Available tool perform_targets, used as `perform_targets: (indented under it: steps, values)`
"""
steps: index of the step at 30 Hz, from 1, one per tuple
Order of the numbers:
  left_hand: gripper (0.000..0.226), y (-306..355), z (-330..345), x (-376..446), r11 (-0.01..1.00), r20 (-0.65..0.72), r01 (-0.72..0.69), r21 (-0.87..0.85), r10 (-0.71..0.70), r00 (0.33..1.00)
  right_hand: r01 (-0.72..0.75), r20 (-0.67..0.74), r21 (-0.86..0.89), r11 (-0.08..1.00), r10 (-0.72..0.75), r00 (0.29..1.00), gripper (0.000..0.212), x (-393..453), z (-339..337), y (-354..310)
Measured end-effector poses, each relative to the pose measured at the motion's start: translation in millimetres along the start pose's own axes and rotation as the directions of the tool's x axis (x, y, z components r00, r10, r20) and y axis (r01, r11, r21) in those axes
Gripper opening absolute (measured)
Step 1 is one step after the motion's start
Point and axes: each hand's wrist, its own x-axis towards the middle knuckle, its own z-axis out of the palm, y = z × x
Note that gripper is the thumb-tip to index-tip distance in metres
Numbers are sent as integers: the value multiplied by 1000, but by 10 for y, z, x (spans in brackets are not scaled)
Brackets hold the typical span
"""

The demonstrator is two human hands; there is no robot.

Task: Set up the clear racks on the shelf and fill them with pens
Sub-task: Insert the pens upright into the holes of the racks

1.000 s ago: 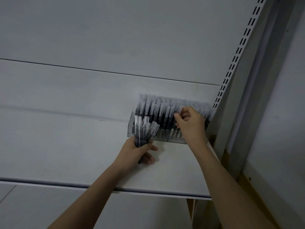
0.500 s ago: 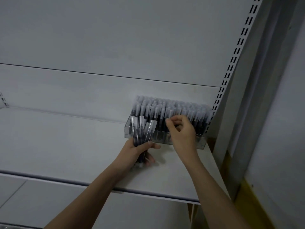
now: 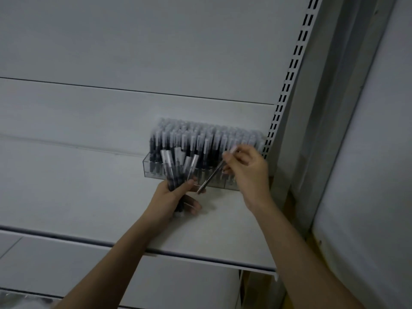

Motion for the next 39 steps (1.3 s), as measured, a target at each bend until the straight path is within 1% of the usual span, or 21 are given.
perform_targets:
  steps: [1,3,5,8,11,14,17,21,24,25,28,31,36,39]
  values:
    - [20,-11,-17,13,1000,-29,-12,-7,12,1000,54,-42,-14,998,-54,998,28,49,-34,-59]
    - [20,-42,-43,44,998,-49,-48,47,50,998,187,-94,-81,979,-194,977,30,139,-64,-162]
    - [19,-62,-45,53,990,-60,-80,113,87,994,291,-98,-146,946,-307,947,28,200,-50,-233]
    - [17,-59,-50,51,980,-88,-107,166,123,989,362,-54,-236,902,-384,922,27,254,6,-290]
    - [21,-65,-57,59,970,-52,-129,207,142,988,386,-6,-293,875,-406,914,26,298,69,-279]
    - [13,-80,-64,73,983,19,-131,132,130,991,396,37,-357,846,-411,911,25,346,118,-220]
    - [16,-49,-51,58,990,45,-118,79,115,992,389,50,-382,838,-401,915,26,385,153,-184]
    - [11,-27,-49,28,991,38,-109,82,106,994,381,69,-390,838,-387,920,27,432,195,-201]
    - [15,-36,-61,16,969,33,-147,196,144,989,374,81,-371,850,-372,925,27,453,232,-213]
    - [16,-26,-52,6,967,24,-154,204,153,988,373,83,-361,855,-369,926,26,454,243,-215]
    - [17,-6,-26,-6,974,32,-158,164,155,987,365,92,-347,864,-356,930,25,460,257,-219]
    - [15,-9,-49,-17,972,39,-151,177,147,988,363,96,-346,865,-353,931,23,466,260,-218]
    - [24,-5,-47,-23,972,22,-127,200,125,992,362,105,-351,864,-347,932,20,466,265,-235]
    - [24,-16,-55,-12,973,3,-124,195,126,992,356,109,-355,864,-340,934,19,463,266,-250]
